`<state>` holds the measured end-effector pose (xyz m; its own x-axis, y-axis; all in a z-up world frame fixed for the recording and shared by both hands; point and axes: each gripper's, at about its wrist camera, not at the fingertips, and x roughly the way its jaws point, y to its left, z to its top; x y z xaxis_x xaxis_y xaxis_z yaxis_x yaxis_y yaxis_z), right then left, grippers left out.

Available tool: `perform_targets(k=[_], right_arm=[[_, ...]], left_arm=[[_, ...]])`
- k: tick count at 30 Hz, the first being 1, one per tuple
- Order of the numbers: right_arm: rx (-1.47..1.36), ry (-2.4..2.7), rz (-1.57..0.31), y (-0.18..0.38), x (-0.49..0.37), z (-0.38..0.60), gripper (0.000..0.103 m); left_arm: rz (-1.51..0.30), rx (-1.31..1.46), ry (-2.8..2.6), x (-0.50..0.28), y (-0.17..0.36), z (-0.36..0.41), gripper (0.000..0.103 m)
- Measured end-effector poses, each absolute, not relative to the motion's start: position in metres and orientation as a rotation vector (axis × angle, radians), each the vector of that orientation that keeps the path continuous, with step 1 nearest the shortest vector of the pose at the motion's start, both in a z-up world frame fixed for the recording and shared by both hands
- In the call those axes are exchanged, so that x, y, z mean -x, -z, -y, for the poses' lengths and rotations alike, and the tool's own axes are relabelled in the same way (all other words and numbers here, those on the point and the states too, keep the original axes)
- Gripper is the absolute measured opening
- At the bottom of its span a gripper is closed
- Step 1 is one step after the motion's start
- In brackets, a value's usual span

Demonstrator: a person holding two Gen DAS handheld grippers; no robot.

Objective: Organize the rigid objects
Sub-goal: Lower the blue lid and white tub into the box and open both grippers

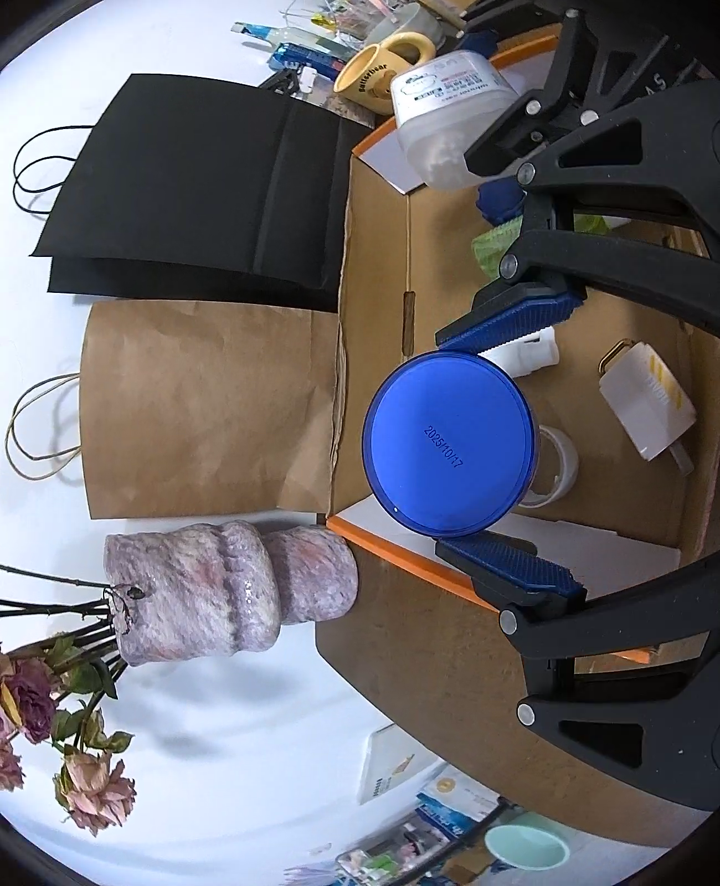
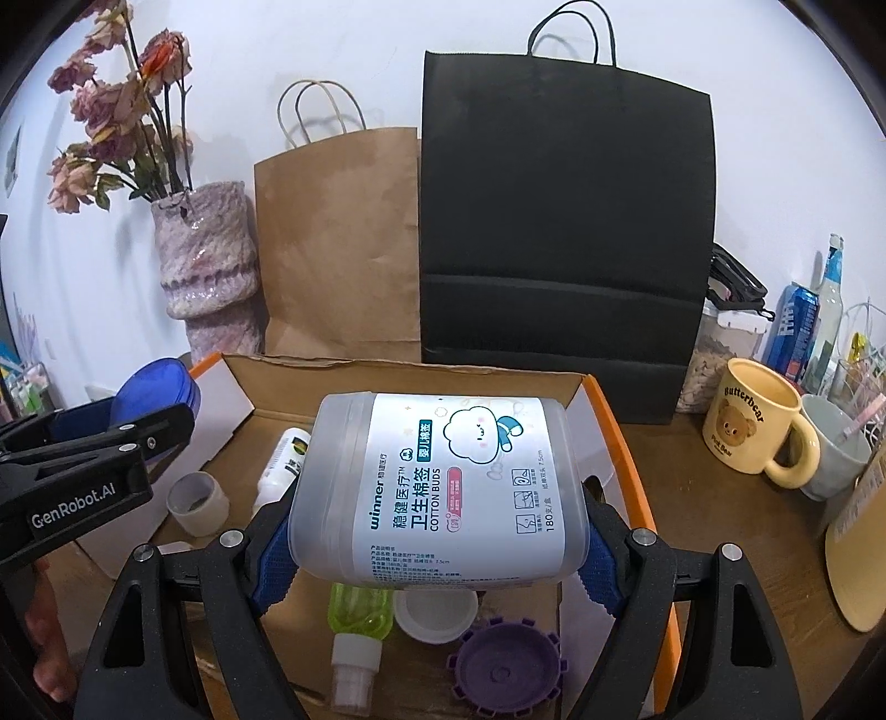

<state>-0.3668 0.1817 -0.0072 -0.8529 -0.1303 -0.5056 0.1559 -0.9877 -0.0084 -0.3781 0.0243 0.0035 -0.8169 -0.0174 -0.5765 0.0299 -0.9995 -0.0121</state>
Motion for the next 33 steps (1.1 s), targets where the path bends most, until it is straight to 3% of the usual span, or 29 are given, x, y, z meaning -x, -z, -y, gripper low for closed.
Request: perform_targets(k=[6,8,9,33], right_arm=[[-0.815,2.867,-0.095,0.009,0.370,-0.185,0.086],[-0.827,2.855,-0.107,0.010,0.368,-0.185,0.086],[-0.833,2.851,-0.110,0.010,0.367,-0.185,0.086],[-0.704,2.921,-0.072,-0.015,0.327,-0.200,0.089]], left_arm=[[-0.017,-0.933,2.998,0.379,-0.003,-0.025,0.065],[-0.021,-0.903,3.012,0.375,-0.006,-0.025,0.087],[-0.025,-0.881,3.015,0.374,-0.008,-0.024,0.102],[-0.085,-0.791,3.022,0.337,-0.022,-0.011,0.103]])
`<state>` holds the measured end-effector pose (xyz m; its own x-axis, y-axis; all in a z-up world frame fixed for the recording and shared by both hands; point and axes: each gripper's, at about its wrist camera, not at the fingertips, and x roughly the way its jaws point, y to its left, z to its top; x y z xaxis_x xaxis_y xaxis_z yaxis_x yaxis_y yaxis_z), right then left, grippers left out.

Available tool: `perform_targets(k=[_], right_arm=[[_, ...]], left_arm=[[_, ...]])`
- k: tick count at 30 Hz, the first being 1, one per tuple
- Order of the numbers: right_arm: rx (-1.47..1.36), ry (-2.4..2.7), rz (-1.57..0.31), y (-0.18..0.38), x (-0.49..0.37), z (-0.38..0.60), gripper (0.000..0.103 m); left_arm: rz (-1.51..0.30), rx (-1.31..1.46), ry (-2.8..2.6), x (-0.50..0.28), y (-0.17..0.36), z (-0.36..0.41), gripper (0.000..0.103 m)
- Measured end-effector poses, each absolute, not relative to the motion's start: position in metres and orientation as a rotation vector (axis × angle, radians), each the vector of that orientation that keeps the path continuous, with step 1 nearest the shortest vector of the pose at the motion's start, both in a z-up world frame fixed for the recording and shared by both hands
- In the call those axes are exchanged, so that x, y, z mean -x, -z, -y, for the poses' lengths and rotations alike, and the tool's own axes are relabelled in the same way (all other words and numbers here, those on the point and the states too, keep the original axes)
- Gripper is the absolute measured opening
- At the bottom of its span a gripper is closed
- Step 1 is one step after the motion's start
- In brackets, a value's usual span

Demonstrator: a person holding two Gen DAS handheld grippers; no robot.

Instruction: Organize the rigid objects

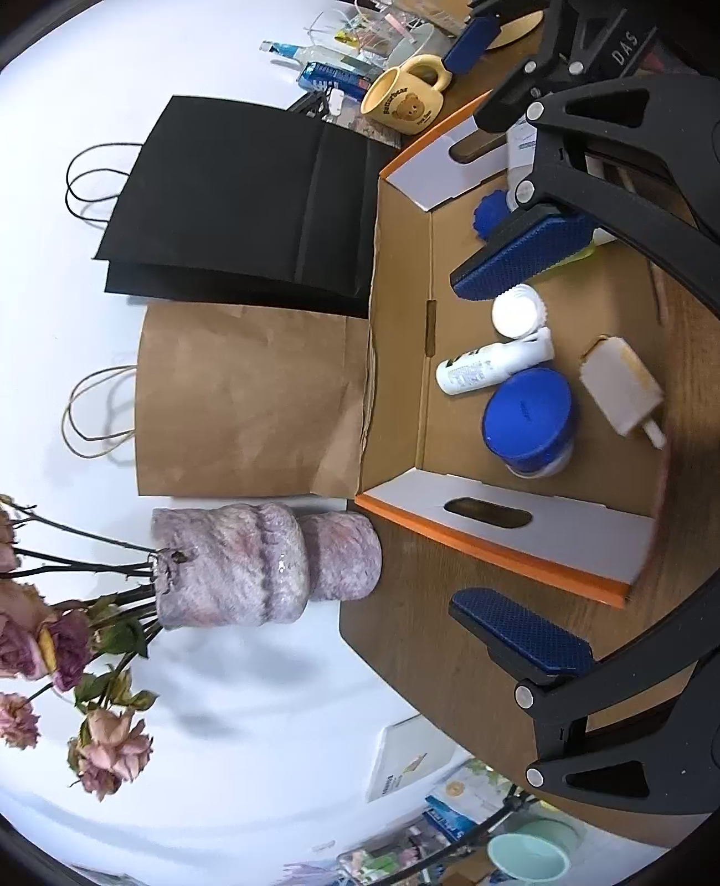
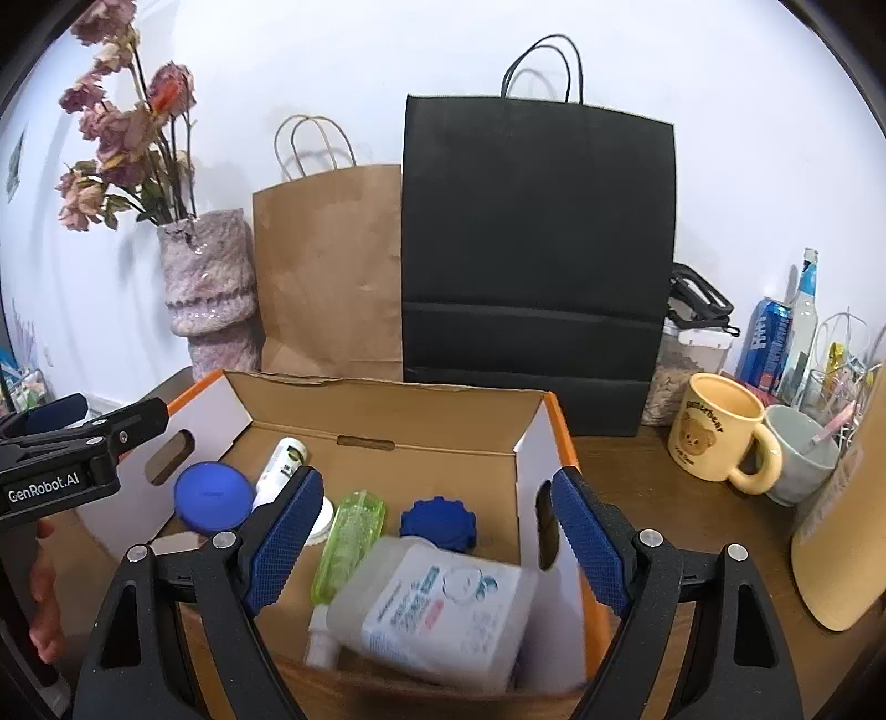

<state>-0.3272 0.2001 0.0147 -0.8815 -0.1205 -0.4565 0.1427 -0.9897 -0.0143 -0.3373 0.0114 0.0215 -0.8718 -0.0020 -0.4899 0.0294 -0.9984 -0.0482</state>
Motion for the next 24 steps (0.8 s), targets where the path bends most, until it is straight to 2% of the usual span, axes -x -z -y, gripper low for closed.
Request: perform_targets(k=[2,3,4,5,7,8,10,11,24], right_arm=[[-0.697,2.921,-0.064,-0.017,0.316,-0.202,0.087],[-0.693,2.916,-0.069,-0.019,0.311,-0.202,0.056],[-0.693,2.913,-0.078,-0.020,0.305,-0.201,0.032],[-0.692,2.909,-0.073,-0.022,0.299,-0.201,0.021],[-0.679,2.934,-0.084,-0.023,0.289,-0.202,0.021],[-0.651,2.949,-0.087,-0.025,0.282,-0.202,0.025],[-0.634,2.962,-0.091,-0.026,0.273,-0.204,0.096],[-0.615,2.963,-0.084,-0.025,0.267,-0.205,0.103],[-0.626,2.977,-0.035,-0.031,0.188,-0.219,0.103]], left_arm=[[-0.076,-0.789,3.027,0.329,-0.022,-0.012,0.103],[-0.070,-0.790,3.026,0.325,-0.022,-0.013,0.103],[-0.062,-0.792,3.026,0.320,-0.021,-0.014,0.103],[-0.059,-0.795,3.027,0.316,-0.021,-0.014,0.103],[-0.052,-0.803,3.026,0.308,-0.020,-0.014,0.103],[-0.050,-0.805,3.026,0.302,-0.021,-0.014,0.103],[-0.054,-0.807,3.028,0.292,-0.022,-0.013,0.103],[-0.057,-0.806,3.030,0.285,-0.023,-0.012,0.103],[-0.068,-0.799,3.063,0.201,-0.034,-0.015,0.103]])
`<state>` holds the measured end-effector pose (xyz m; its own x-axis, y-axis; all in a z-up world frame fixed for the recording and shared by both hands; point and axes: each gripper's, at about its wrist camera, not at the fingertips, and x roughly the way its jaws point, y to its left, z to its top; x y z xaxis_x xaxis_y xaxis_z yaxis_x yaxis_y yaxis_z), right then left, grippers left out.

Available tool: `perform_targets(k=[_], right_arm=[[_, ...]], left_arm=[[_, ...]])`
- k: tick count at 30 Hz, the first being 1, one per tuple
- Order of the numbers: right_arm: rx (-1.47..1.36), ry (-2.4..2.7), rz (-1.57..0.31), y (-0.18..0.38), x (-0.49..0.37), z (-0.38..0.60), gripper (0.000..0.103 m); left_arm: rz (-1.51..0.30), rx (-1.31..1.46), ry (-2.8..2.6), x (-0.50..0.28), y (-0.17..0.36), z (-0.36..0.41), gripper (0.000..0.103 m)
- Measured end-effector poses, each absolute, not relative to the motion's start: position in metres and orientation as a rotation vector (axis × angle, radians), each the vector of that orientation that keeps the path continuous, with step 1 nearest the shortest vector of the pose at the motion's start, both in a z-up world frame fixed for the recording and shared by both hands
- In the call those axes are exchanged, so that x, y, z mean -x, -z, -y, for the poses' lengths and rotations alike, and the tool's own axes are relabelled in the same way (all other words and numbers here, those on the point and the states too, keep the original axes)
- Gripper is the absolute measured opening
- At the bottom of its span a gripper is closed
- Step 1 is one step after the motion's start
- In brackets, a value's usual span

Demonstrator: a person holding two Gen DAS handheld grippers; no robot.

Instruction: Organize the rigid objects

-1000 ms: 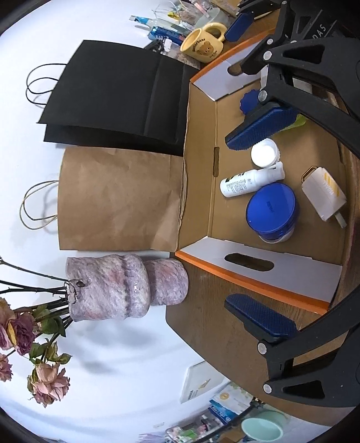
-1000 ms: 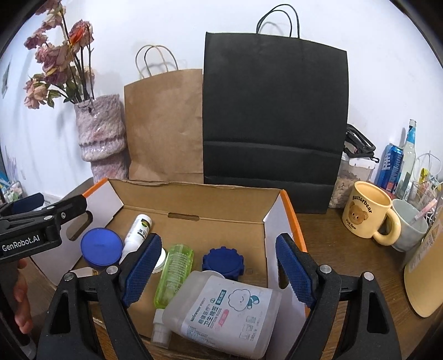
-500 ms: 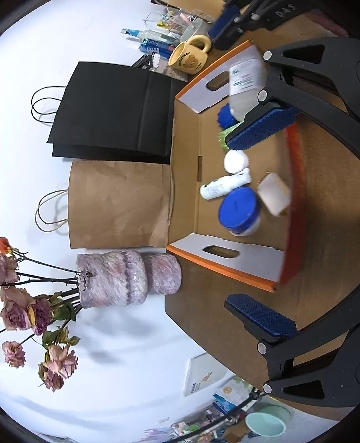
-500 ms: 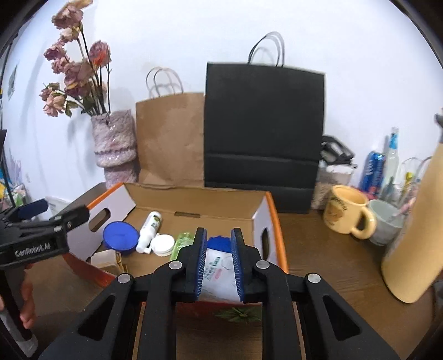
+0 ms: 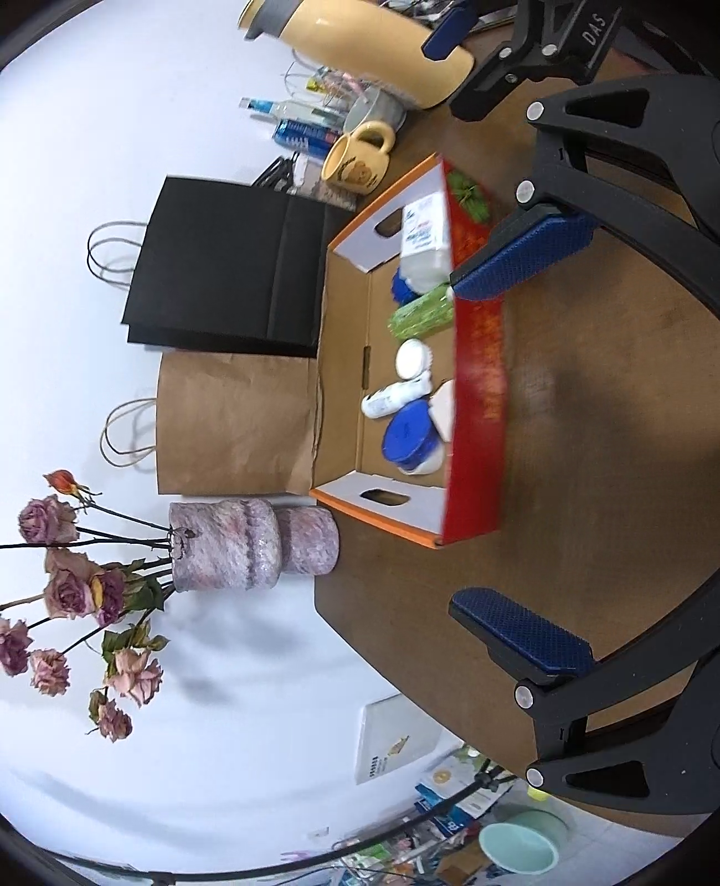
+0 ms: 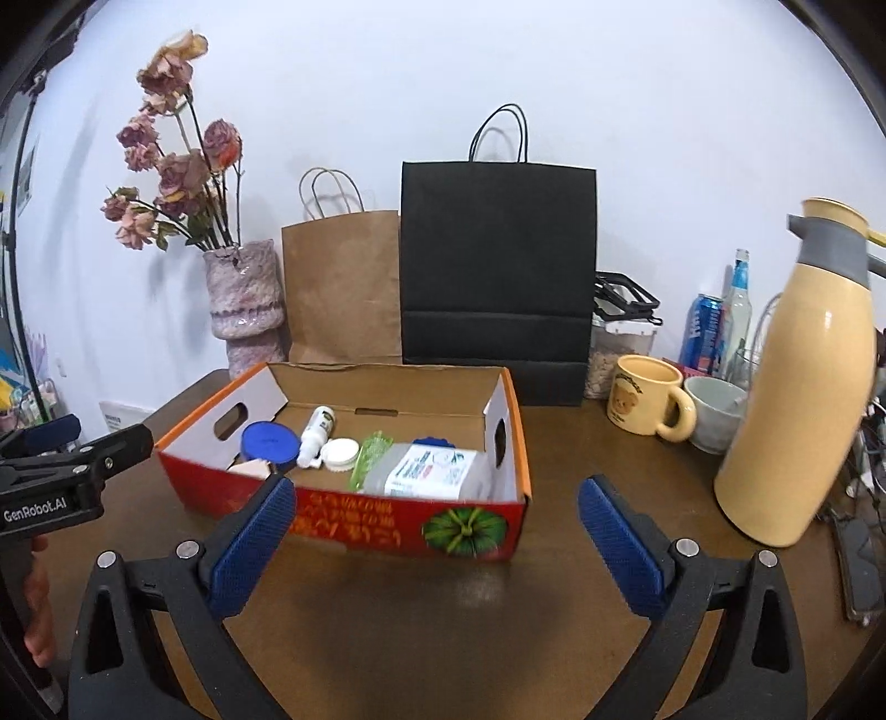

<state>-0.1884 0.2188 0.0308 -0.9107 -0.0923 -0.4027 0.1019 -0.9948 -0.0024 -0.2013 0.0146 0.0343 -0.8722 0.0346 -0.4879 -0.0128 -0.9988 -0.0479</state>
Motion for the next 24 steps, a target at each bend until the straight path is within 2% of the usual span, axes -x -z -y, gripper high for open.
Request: perform_targets(k=[14,24], right_arm=[[-0.677,2.939,-0.028,-0.031,0.096,-0.227,0.103],[-0.723,2.897,-0.066,-0.023,0.059,-0.218,0.103]], left_arm=[[0.034,0.777,-2.966,0.108,-0.031,-0.022,0.103],[0.051,0.790,-2.953,0.072,-0.023,-0.018,0.103]])
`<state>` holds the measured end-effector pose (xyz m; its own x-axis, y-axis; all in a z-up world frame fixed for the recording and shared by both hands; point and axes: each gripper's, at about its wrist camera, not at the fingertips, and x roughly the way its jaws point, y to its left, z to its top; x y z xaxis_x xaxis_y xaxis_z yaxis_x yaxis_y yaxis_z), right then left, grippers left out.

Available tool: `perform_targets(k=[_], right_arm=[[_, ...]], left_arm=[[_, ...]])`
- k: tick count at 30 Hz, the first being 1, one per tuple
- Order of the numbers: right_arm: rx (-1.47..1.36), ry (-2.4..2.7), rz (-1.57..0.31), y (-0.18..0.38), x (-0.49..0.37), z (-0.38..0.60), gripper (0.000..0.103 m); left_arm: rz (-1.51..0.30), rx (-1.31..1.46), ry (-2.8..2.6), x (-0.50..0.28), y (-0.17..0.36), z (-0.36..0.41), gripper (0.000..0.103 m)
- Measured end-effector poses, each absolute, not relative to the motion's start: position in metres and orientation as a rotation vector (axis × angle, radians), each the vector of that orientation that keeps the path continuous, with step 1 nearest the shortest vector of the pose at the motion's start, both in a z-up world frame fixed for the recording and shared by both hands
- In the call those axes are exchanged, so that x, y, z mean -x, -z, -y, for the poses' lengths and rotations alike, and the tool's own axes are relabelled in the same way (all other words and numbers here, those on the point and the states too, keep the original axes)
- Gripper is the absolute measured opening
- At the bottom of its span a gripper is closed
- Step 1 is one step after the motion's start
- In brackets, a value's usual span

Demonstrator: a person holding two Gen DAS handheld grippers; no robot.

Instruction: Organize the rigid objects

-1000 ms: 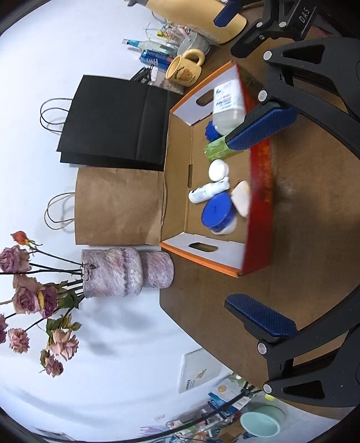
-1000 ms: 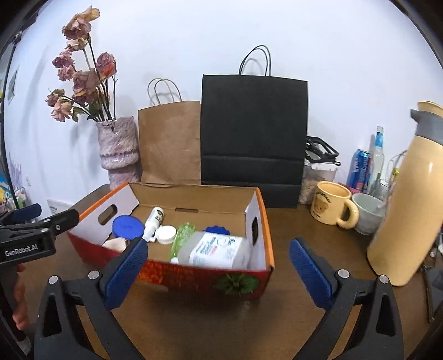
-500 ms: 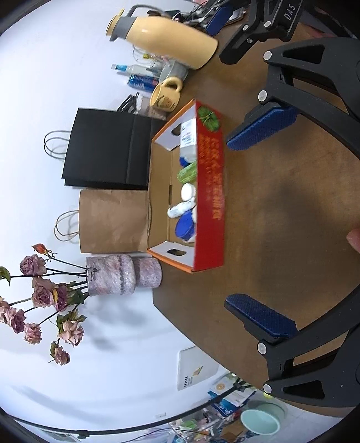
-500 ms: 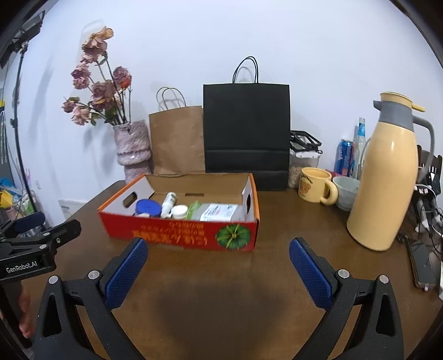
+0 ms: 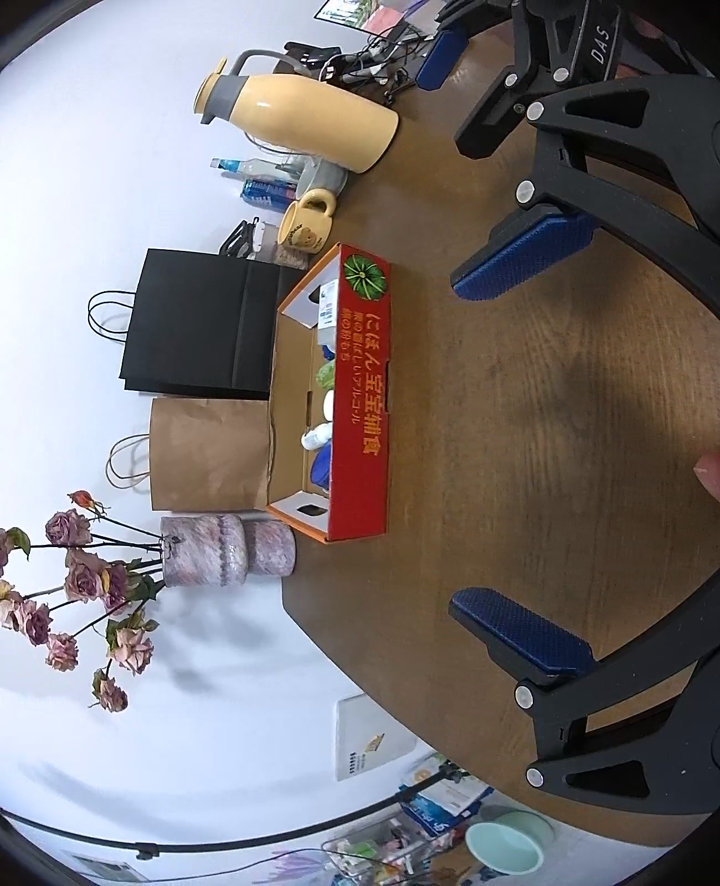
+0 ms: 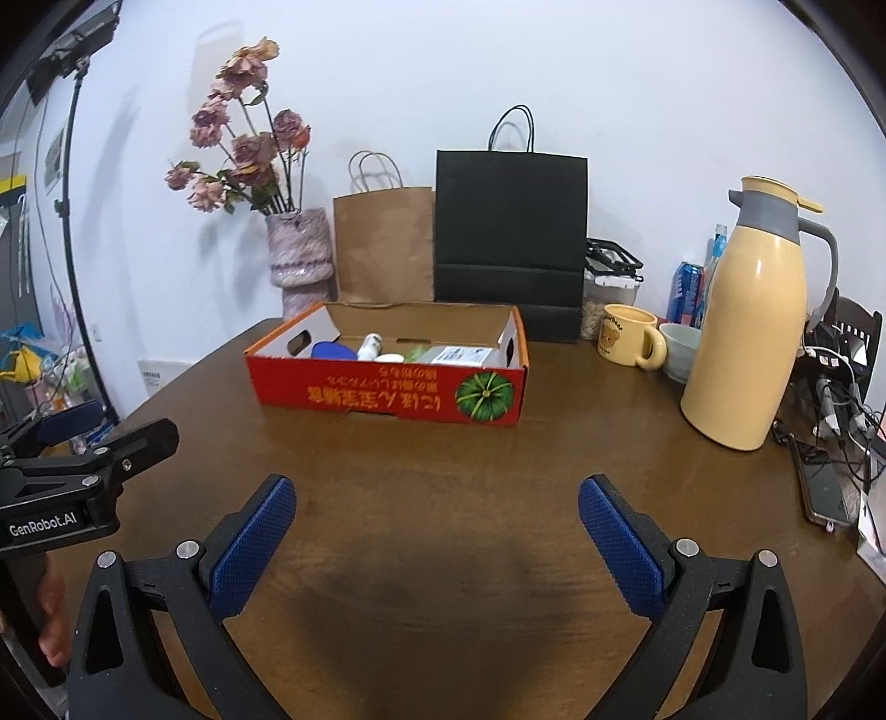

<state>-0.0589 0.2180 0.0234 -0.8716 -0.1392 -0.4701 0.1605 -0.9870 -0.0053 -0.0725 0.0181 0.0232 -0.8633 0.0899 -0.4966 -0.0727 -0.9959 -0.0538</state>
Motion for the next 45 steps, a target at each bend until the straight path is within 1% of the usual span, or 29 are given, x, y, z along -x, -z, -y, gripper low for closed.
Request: perform_targets(k=[22,45], right_arm=[[-0.711,2.903,-0.069,-0.025,0.045,-0.213,0.103],[-0.712,2.904,-0.067,-0.024,0.045,-0.215,0.103]], left_arm=[[0.057,0.789,-2.947,0.058,-0.020,-0.012,0.103],[0.061,0.798,-2.939,0.061,-0.021,-0.014,0.103]])
